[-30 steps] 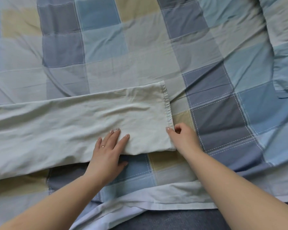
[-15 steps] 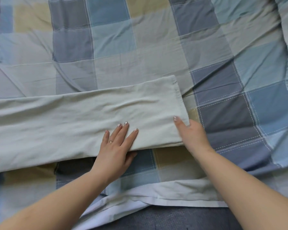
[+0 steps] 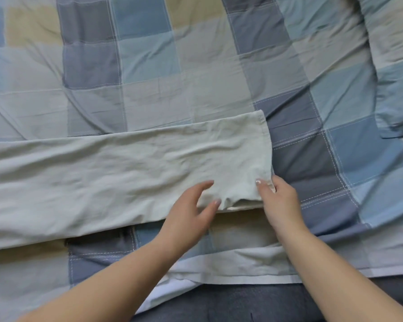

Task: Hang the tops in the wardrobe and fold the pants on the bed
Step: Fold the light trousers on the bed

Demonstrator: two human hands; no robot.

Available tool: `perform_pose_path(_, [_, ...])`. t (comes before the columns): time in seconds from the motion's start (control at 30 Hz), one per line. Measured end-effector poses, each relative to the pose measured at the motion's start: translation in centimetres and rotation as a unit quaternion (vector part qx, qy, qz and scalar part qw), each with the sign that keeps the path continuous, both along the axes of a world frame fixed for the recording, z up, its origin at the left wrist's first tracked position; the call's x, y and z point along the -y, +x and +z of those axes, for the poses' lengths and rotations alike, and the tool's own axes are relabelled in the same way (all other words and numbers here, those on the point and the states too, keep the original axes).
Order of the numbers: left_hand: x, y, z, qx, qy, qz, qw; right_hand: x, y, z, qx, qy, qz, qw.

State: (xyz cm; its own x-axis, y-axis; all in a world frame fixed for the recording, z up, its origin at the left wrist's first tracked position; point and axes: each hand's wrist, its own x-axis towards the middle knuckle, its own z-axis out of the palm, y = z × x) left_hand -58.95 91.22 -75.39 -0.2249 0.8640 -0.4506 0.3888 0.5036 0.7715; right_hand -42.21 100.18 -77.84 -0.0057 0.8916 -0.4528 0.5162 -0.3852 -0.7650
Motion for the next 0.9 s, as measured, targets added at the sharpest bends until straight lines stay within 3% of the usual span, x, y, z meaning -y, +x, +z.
perform_pose_path(0.1, [-4.2, 0.8, 3.3, 0.193, -0.017, 0.130, 0.972, 0.9, -1.9, 2.9, -0.010, 0.079, 0.054, 0.995])
perform_pose_path(0.17, [-6.2, 1.0, 5.1, 0.280, -0.053, 0.142, 0.948, 1.7, -3.2, 5.0, -0.037, 0.121, 0.096, 0.987])
perform_pose_path(0.23, [-6.9, 0.5, 6.5, 0.293, -0.051, 0.113, 0.948, 2.4, -4.3, 6.9, -0.119, 0.094, 0.135, 0.979])
perform_pose_path(0.3, [-6.7, -0.3, 7.7, 0.269, -0.036, 0.102, 0.957, 2.7, -5.0, 8.2, -0.228, 0.008, 0.142, 0.963])
perform_pose_path(0.37, [-6.1, -1.3, 8.5, 0.219, -0.022, 0.108, 0.970, 2.6, -5.2, 9.2, -0.271, -0.056, 0.148, 0.949])
perform_pose_path(0.43, [-5.1, -2.6, 10.0, 0.156, 0.002, 0.092, 0.984, 1.8, -5.5, 11.2, -0.223, -0.057, 0.194, 0.954])
perform_pose_path(0.5, [-4.1, -3.4, 11.2, 0.082, 0.013, 0.033, 0.996, 0.6, -5.7, 12.6, -0.095, 0.010, 0.280, 0.955])
perform_pose_path(0.6, [-2.1, -4.2, 13.8, -0.012, 0.014, -0.020, 1.000, -1.3, -6.6, 14.8, 0.133, 0.118, 0.439, 0.881])
perform_pose_path(0.67, [-0.8, -4.9, 15.8, -0.041, 0.023, -0.026, 0.999, -2.4, -7.4, 16.3, 0.211, 0.161, 0.480, 0.836])
perform_pose_path(0.73, [0.6, -6.1, 18.4, -0.050, 0.030, -0.023, 0.998, -3.1, -8.5, 18.2, 0.242, 0.213, 0.480, 0.816])
perform_pose_path(0.9, [3.8, -9.3, 23.2, -0.055, 0.046, 0.046, 0.996, -2.5, -12.7, 22.7, 0.238, 0.288, 0.441, 0.816])
